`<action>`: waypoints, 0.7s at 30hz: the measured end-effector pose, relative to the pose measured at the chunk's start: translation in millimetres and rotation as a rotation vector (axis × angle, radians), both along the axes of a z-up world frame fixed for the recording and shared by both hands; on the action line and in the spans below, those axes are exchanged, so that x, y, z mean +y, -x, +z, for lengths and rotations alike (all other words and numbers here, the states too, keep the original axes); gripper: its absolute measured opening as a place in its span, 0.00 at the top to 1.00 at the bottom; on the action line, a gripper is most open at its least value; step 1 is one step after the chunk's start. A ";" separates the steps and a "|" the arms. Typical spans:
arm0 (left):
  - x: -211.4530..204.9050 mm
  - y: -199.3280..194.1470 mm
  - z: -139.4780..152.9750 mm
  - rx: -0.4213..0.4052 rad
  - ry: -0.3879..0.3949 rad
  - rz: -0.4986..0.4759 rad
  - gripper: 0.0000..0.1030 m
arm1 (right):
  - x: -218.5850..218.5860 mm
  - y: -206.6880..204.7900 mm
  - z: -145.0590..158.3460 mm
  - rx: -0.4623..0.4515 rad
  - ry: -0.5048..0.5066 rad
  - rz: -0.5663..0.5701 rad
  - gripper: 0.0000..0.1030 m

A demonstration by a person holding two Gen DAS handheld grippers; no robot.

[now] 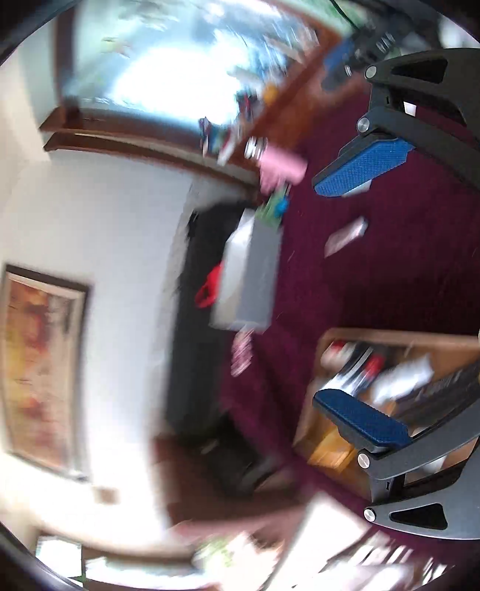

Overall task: Organize objects
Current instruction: 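Withdraw both grippers from the box toward the tube and tissue pack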

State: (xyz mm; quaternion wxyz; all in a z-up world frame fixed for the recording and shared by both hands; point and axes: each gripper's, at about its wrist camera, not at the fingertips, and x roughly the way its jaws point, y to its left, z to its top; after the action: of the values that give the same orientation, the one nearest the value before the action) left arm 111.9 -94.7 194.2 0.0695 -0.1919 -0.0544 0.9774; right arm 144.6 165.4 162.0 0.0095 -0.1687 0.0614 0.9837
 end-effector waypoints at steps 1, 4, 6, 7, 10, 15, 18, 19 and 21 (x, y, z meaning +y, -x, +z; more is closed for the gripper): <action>6.0 -5.0 3.7 0.038 0.039 0.028 0.01 | 6.2 2.8 0.5 -0.004 -0.015 -0.030 0.16; 27.0 -11.7 10.1 0.101 0.132 0.086 0.01 | 23.2 7.9 -0.8 -0.026 -0.039 -0.081 0.16; 41.5 -1.7 5.7 0.059 0.156 0.031 0.01 | 30.2 11.0 -5.6 -0.040 -0.049 -0.090 0.16; 50.7 5.7 -0.3 0.023 0.175 0.016 0.01 | 32.0 12.1 -7.9 -0.047 -0.057 -0.103 0.16; 71.9 20.5 -16.5 -0.032 0.182 -0.028 0.01 | 38.8 11.8 -17.4 -0.074 -0.078 -0.114 0.16; 103.6 34.9 -39.0 -0.129 0.180 -0.109 0.01 | 58.5 21.7 -33.3 -0.142 -0.080 -0.146 0.16; 120.4 42.1 -48.7 -0.163 0.208 -0.123 0.01 | 72.5 28.1 -42.3 -0.181 -0.072 -0.156 0.16; 125.1 47.5 -52.5 -0.177 0.208 -0.132 0.01 | 75.2 30.6 -45.1 -0.191 -0.074 -0.161 0.16; 131.5 55.8 -57.8 -0.198 0.208 -0.135 0.01 | 81.2 37.1 -51.1 -0.209 -0.070 -0.167 0.16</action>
State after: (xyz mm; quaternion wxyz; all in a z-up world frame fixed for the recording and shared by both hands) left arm 56.1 36.8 136.4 0.1093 -0.2969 0.0535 0.9471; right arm 107.5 246.7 110.9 0.1034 -0.2642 0.0392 0.9581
